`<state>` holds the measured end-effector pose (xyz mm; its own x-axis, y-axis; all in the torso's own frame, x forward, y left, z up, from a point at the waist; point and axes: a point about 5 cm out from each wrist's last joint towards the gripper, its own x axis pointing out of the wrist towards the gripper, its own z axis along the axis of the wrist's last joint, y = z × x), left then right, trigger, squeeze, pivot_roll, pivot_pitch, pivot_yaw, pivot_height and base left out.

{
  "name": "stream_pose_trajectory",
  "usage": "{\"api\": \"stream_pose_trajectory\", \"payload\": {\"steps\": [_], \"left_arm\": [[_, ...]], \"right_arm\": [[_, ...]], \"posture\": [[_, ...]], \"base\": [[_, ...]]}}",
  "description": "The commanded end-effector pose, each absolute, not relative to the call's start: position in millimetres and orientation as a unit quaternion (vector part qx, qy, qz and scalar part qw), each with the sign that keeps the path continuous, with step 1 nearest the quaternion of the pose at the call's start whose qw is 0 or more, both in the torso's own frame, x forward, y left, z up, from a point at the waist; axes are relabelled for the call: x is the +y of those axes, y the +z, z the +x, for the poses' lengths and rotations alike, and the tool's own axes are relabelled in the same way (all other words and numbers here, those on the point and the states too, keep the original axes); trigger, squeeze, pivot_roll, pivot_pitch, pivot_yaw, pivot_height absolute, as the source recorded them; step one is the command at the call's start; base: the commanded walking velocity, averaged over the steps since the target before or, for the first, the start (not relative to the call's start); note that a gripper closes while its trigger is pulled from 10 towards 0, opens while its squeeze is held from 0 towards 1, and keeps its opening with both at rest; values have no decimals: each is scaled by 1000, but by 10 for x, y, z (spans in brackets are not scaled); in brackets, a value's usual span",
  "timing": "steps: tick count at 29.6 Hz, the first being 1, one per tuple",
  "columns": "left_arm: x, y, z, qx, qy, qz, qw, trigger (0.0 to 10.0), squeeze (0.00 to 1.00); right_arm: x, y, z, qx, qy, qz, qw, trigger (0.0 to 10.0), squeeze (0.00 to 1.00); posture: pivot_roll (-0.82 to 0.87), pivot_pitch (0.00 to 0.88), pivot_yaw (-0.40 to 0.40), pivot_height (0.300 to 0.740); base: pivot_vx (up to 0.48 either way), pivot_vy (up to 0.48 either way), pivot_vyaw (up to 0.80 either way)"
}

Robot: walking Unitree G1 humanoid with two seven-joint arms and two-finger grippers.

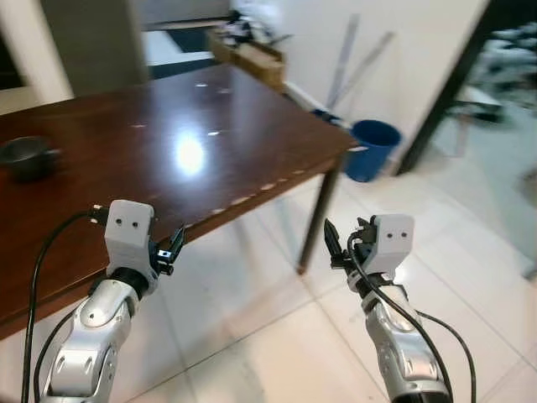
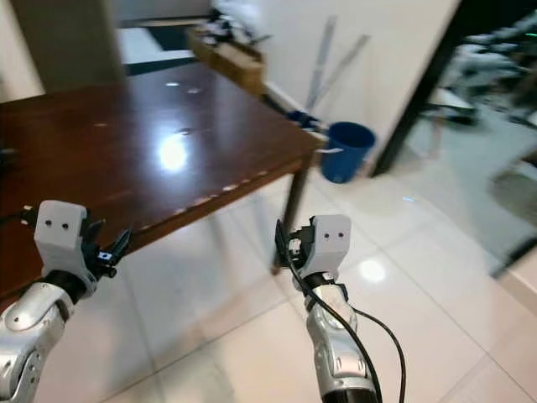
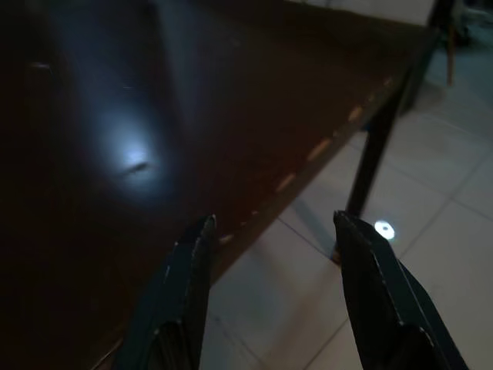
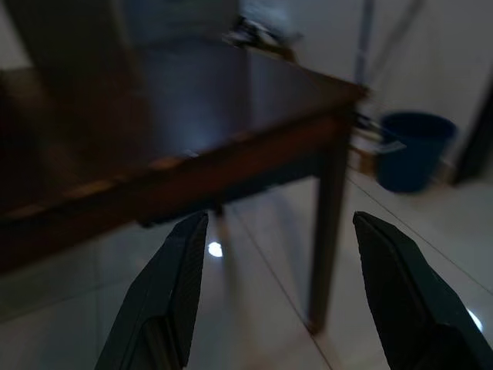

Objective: Setting the table

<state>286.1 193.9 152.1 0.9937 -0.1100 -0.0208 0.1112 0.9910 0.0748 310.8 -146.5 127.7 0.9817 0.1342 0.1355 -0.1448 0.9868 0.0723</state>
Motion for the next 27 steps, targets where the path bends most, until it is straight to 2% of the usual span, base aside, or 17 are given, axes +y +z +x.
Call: {"api": "stream_pose_trajectory", "payload": {"steps": [1,10,17,21,27], "left_arm": [[1998,1404,2825,29,-47,44,998,10000,0],[2108,1141,2746,70,-29,50,996,10000,0],[2291,770,2601,129,5,60,990,10000,0],[2449,362,2374,202,36,65,977,10000,0],[2547,-34,2076,278,43,92,955,10000,0]], "right_arm": [[-1463,1129,3066,-37,75,32,996,10000,0],[-1465,821,2962,13,93,-2,996,10000,0],[-1474,425,2806,88,119,-20,989,10000,0],[-1486,91,2663,159,142,-33,976,10000,0],[-1460,-23,2612,182,154,-39,970,10000,0]], "posture": [[38,37,37,740],[37,32,33,740],[40,24,28,740],[50,23,24,740],[55,23,17,740]], "base": [[0,0,-800],[0,0,-800],[0,0,-800],[0,0,-800],[0,0,-800]]}}
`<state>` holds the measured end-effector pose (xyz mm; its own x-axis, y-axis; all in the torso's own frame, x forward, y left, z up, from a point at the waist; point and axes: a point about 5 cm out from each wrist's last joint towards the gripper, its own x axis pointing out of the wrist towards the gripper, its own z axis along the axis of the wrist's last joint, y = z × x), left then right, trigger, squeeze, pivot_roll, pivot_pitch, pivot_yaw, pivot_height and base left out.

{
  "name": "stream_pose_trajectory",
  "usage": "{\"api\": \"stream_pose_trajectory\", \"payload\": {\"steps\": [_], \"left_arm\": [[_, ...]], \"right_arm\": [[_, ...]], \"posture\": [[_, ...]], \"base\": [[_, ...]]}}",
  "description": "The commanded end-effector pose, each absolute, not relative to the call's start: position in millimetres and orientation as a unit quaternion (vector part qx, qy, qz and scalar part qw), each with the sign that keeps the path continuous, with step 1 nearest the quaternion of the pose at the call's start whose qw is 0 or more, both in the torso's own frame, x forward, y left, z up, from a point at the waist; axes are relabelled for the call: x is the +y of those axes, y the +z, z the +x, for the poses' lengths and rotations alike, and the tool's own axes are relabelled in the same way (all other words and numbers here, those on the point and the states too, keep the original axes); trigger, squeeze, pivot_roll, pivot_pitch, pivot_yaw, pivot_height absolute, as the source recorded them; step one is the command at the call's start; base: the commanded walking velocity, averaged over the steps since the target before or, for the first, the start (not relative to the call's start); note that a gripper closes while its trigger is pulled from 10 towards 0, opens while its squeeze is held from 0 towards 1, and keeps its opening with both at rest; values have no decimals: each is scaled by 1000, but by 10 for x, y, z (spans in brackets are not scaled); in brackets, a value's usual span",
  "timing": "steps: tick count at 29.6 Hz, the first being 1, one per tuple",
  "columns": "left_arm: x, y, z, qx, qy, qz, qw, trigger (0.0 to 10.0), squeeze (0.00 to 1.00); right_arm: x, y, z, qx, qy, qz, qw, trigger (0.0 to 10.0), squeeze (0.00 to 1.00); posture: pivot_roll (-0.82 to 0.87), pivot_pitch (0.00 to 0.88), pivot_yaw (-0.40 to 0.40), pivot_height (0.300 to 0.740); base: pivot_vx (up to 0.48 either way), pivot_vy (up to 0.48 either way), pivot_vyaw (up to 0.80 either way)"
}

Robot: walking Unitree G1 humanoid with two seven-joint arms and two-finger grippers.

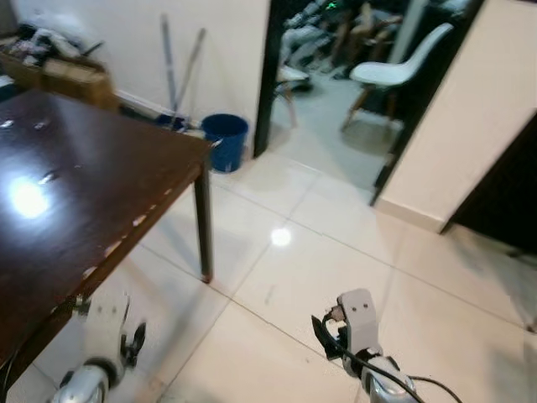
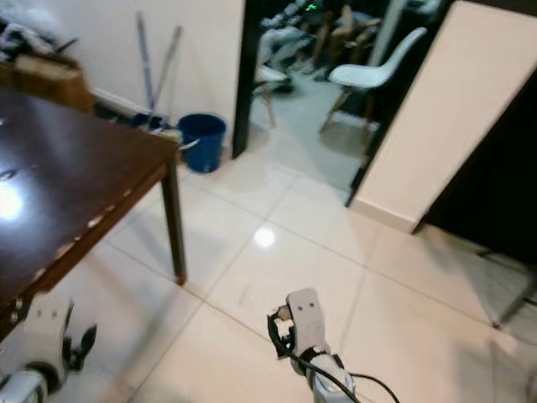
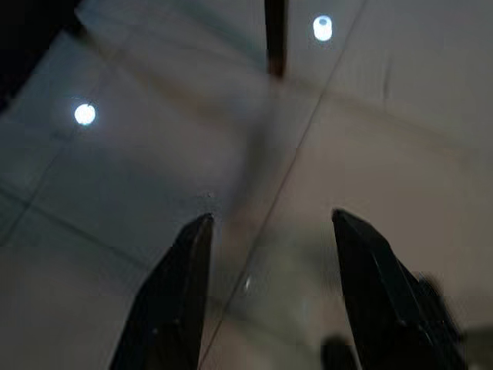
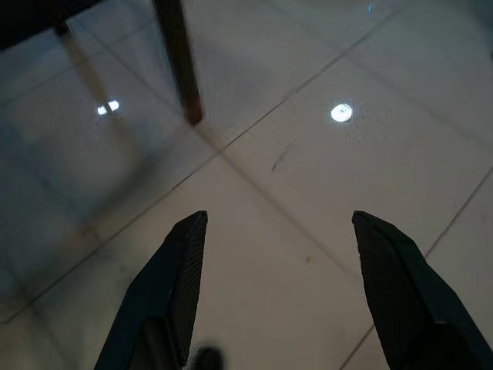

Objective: Setting the table

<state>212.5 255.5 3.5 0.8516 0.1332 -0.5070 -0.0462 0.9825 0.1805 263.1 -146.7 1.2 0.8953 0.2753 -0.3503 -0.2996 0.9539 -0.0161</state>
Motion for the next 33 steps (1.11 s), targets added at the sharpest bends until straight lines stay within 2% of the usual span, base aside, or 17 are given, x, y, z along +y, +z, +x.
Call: {"api": "stream_pose_trajectory", "payload": {"steps": [1,4,10,33], "left_arm": [[2574,-119,1998,295,47,91,950,10000,0],[2609,-228,1899,319,58,77,943,10000,0],[2628,-269,1893,320,69,64,943,10000,0],[2586,-249,2043,286,64,57,954,10000,0]], "right_arm": [[-1450,-37,2609,185,156,-40,969,10000,0],[-1445,-66,2603,190,157,-40,968,10000,0],[-1448,-93,2602,191,159,-41,968,10000,0],[-1452,-114,2612,185,154,-32,970,10000,0]], "posture": [[54,24,16,740],[59,26,12,740],[56,27,13,740],[52,29,15,740]], "base": [[0,0,-800],[0,0,-800],[0,0,-800],[0,0,-800]]}}
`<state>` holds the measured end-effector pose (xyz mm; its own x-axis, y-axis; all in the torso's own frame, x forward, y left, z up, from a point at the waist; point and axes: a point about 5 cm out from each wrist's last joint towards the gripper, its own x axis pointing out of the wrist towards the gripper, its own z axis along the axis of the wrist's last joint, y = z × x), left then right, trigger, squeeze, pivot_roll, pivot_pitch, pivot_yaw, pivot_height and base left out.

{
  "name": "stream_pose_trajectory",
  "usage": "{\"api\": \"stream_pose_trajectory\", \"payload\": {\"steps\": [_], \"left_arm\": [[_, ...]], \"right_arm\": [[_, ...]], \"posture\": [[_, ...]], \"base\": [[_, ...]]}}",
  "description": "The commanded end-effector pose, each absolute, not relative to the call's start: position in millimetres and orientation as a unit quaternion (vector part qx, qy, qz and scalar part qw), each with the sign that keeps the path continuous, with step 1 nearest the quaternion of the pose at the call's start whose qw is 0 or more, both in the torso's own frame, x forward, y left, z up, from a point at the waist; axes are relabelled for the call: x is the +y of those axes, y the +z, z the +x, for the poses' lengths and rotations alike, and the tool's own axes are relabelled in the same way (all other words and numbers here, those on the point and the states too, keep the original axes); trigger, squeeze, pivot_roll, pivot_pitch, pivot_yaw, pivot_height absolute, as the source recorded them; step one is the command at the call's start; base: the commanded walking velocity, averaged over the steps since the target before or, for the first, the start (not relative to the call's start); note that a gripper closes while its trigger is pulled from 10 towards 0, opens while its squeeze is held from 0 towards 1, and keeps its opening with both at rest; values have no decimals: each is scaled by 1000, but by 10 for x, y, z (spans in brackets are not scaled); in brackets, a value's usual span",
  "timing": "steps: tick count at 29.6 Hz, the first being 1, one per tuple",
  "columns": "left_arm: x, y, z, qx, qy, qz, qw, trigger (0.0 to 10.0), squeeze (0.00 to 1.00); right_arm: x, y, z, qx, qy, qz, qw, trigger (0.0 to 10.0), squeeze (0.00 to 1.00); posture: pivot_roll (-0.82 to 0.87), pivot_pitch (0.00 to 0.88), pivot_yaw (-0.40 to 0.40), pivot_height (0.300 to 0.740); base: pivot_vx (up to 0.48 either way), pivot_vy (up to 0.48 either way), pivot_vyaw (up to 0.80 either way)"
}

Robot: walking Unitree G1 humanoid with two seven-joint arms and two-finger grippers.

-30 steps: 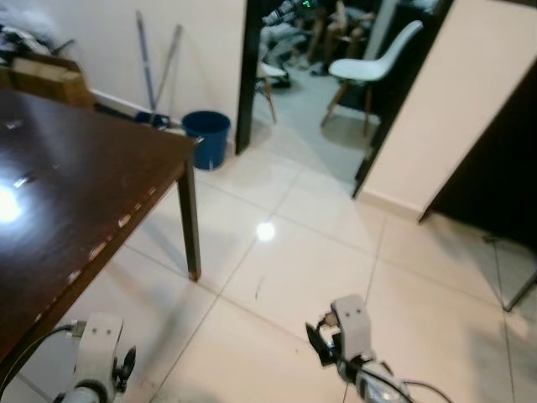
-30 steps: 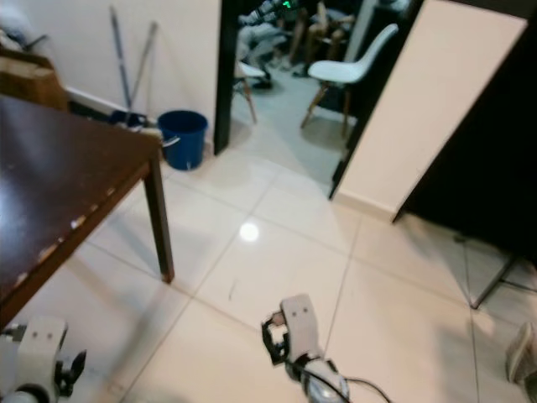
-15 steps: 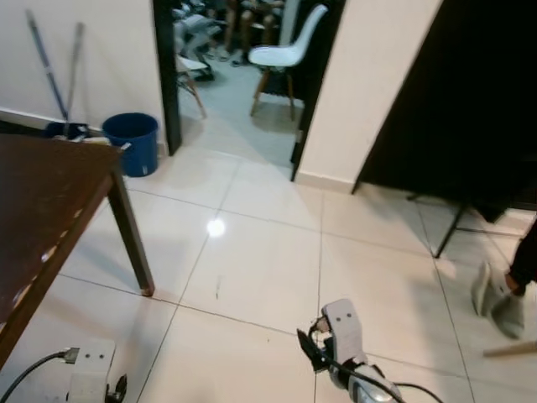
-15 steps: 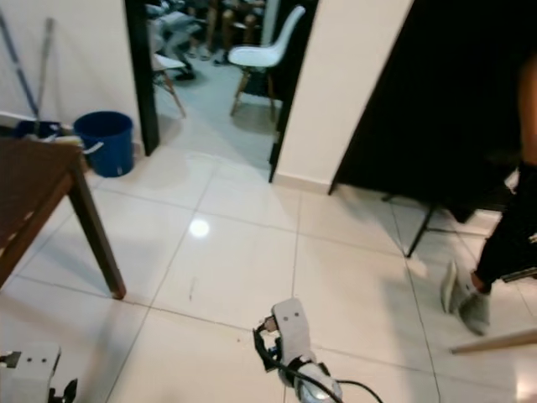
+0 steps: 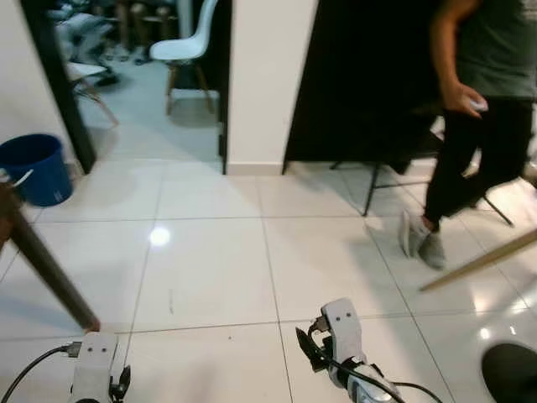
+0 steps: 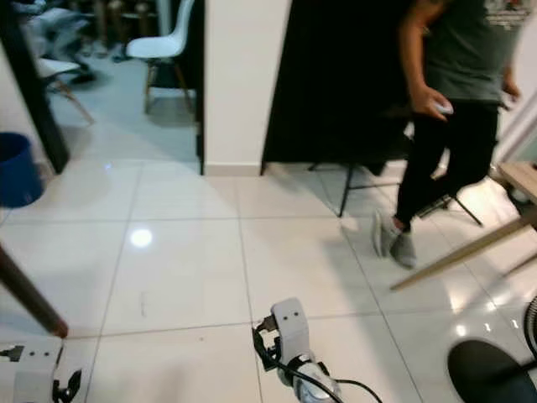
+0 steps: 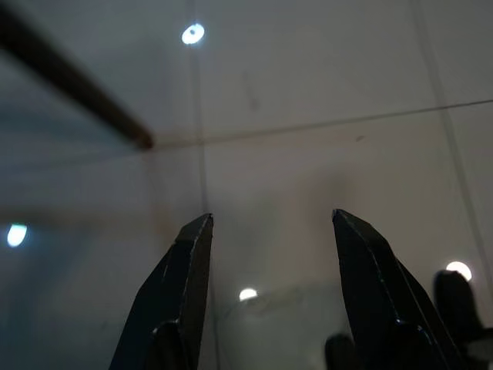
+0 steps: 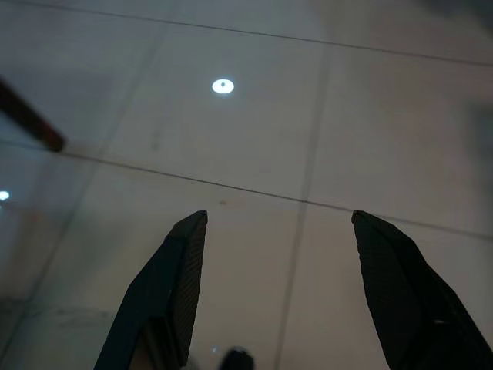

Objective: Setting the table

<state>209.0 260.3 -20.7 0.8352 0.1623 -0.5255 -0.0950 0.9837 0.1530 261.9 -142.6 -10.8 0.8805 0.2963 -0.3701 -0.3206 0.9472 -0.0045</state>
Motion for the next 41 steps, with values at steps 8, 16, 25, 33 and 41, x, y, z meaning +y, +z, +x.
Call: {"api": "stream_pose_trajectory", "payload": {"steps": [8,16,25,33,41], "left_arm": [[2582,-246,2066,282,62,57,956,10000,0],[2578,-242,2083,277,63,54,957,10000,0],[2574,-236,2098,274,66,47,958,10000,0],[2571,-241,2101,273,67,49,958,10000,0],[2569,-233,2118,269,67,51,960,10000,0]], "right_arm": [[-1450,-112,2622,183,153,-31,971,10000,0],[-1454,-109,2631,181,153,-31,971,10000,0],[-1464,-109,2635,181,152,-32,971,10000,0],[-1469,-108,2638,181,152,-32,971,10000,0],[-1482,-102,2648,179,149,-33,972,10000,0]], "posture": [[52,26,16,740],[51,26,15,740],[52,24,13,740],[51,23,11,740],[49,20,12,740]], "base": [[0,0,-800],[0,0,-800],[0,0,-800],[0,0,-800],[0,0,-800]]}}
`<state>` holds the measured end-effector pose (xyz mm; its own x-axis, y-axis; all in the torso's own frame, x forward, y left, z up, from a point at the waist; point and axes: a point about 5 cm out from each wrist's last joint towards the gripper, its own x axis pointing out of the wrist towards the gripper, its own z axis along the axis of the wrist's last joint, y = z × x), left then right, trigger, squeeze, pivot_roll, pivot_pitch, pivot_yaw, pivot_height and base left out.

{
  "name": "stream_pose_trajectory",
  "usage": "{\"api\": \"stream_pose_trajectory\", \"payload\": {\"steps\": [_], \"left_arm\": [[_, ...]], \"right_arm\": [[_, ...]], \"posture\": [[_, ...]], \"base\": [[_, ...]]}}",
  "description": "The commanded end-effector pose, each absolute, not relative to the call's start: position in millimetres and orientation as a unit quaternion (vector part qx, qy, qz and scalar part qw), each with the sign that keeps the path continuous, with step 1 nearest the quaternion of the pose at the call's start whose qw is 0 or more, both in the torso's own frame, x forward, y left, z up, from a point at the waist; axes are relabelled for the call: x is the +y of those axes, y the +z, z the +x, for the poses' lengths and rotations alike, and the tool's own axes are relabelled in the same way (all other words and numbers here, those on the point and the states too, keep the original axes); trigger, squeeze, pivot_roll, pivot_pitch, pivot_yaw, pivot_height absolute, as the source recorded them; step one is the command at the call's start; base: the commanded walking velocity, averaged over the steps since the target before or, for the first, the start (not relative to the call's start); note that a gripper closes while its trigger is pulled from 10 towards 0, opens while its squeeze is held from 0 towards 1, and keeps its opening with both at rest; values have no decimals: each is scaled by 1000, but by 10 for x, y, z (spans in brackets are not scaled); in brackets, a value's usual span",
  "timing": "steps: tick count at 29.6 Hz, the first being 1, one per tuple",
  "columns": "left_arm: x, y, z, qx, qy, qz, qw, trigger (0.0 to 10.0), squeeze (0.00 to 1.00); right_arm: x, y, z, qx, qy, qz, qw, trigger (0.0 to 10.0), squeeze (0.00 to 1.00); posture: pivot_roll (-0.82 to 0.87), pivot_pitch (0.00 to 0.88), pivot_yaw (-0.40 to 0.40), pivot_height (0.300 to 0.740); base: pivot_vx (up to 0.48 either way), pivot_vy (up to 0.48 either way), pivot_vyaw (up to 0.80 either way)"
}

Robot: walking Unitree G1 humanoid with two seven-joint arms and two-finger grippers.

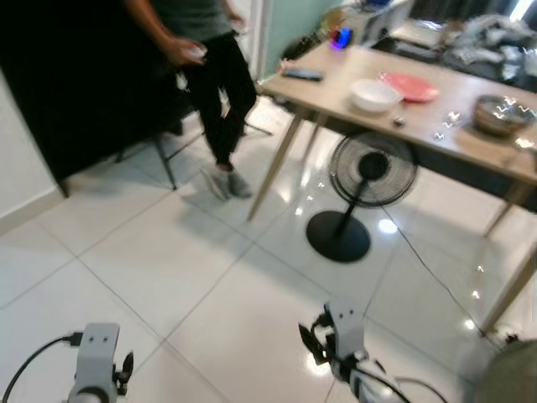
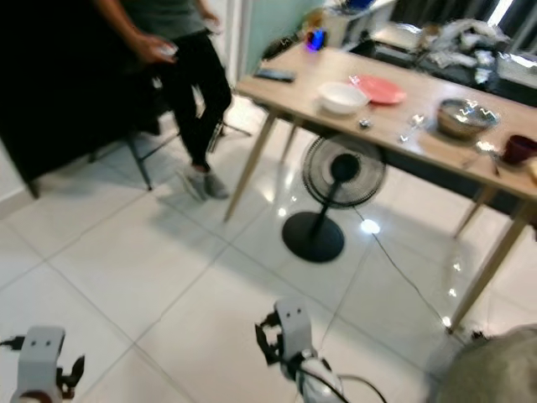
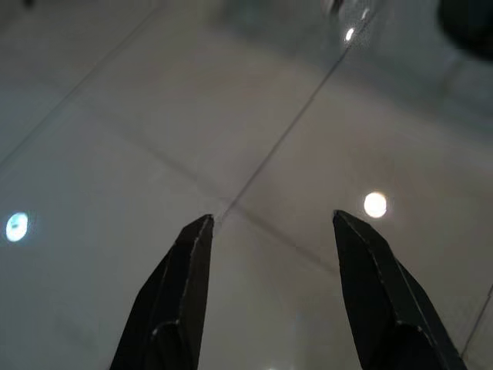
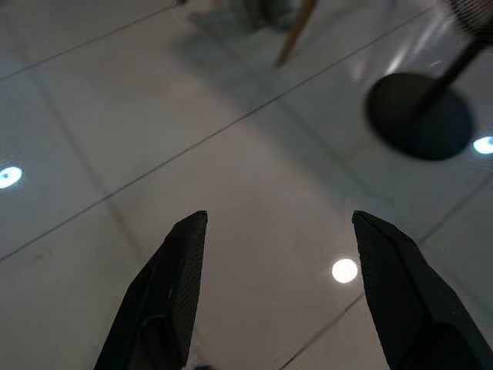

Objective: Setting the table

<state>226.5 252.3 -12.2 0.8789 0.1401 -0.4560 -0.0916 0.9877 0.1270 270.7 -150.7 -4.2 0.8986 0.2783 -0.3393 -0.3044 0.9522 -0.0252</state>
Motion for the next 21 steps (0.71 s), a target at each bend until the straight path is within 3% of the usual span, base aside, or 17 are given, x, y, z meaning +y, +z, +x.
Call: {"api": "stream_pose_trajectory", "payload": {"steps": [1,19,21], "left_arm": [[2569,-233,2118,269,67,51,960,10000,0],[2562,-230,2131,264,67,53,961,10000,0],[2561,-219,2141,259,67,57,962,10000,0]], "right_arm": [[-1482,-102,2648,179,149,-33,972,10000,0],[-1502,-92,2662,177,145,-34,973,10000,0],[-1509,-79,2669,171,144,-43,974,10000,0]], "posture": [[49,20,12,740],[47,16,10,740],[47,19,11,740]], "base": [[0,0,-800],[0,0,-800],[456,0,0]]}}
